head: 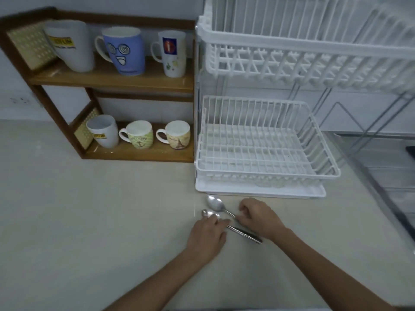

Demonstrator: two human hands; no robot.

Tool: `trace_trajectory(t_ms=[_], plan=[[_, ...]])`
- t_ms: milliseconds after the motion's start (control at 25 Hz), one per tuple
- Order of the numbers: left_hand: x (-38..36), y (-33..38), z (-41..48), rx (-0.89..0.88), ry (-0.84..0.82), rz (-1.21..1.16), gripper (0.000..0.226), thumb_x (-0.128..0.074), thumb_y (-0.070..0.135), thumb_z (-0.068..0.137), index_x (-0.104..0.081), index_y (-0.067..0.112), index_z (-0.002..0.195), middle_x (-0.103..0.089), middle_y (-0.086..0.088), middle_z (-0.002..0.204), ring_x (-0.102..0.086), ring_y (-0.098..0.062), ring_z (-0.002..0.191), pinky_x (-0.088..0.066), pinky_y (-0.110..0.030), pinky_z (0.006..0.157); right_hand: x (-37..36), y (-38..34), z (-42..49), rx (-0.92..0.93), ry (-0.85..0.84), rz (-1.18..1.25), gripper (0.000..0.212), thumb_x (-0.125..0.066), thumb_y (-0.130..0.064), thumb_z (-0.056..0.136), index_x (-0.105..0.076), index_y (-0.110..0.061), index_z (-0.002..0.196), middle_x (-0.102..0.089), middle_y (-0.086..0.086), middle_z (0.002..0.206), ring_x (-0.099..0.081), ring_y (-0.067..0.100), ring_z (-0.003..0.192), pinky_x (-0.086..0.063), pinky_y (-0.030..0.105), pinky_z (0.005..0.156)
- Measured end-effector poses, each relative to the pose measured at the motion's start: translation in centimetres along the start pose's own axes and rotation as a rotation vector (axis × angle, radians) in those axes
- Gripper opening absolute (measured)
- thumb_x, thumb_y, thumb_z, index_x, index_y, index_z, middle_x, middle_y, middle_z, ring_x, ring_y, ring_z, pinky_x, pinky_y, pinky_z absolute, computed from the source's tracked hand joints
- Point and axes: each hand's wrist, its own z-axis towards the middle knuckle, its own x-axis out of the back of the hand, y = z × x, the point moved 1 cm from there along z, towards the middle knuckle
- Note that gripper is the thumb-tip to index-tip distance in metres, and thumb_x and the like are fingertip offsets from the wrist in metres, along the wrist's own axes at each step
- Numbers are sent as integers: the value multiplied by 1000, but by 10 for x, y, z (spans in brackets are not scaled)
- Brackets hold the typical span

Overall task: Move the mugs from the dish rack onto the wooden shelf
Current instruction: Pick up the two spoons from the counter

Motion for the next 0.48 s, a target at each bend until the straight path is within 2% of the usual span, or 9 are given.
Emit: trace_trajectory(t_ms=[80, 120, 160, 240, 320, 480], plan=[[-3, 11, -1, -14, 57, 21, 22, -65, 21, 82, -70, 18, 103, -67, -10, 90, -65, -33, 86, -54, -35, 68, 3, 7, 3, 28, -20, 40, 20, -68, -30, 81, -61, -18, 96, -55, -6, 85, -56, 17, 81, -47, 30, 74], [-4, 15, -1, -11, 81, 31, 14, -70, 19, 79, -71, 15, 92, -67, -11, 83, -67, -33, 78, -55, -35, 62, 7, 9, 5, 52, -39, 41, 16, -67, -26, 81, -62, -17, 93, -58, -4, 86, -58, 19, 84, -49, 31, 76], [-4, 17, 0, 10, 95, 23, 11, -68, 19, 81, -70, 12, 89, -67, -12, 84, -66, -34, 79, -55, -36, 62, 10, 10, 7, 75, -58, 40, 10, -66, -23, 81, -64, -17, 89, -61, -1, 88, -60, 21, 86, -51, 34, 78], [-2, 19, 2, 158, 55, 72, 22, -53, 27, 91, -63, 12, 103, -63, -11, 104, -61, -32, 95, -49, -36, 77, 13, 11, 10, 101, -114, 51, 2, -65, -17, 78, -64, -17, 81, -66, 4, 89, -63, 24, 85, -54, 37, 75], [-1, 18, -2, 324, -2, 160, 30, -44, 33, 94, -54, 14, 116, -58, -10, 116, -56, -29, 103, -42, -35, 84, 13, 9, 12, 107, -202, 24, 2, -65, -16, 76, -64, -17, 78, -69, 6, 89, -63, 23, 84, -52, 34, 72], [4, 22, -16, 646, -2, -7, 37, -49, 15, 90, -43, 10, 126, -60, -17, 110, -59, -34, 99, -46, -35, 78, 23, 1, 19, 157, -435, -84, 3, -64, -16, 74, -63, -17, 72, -62, 0, 71, -56, 18, 70, -43, 27, 58]])
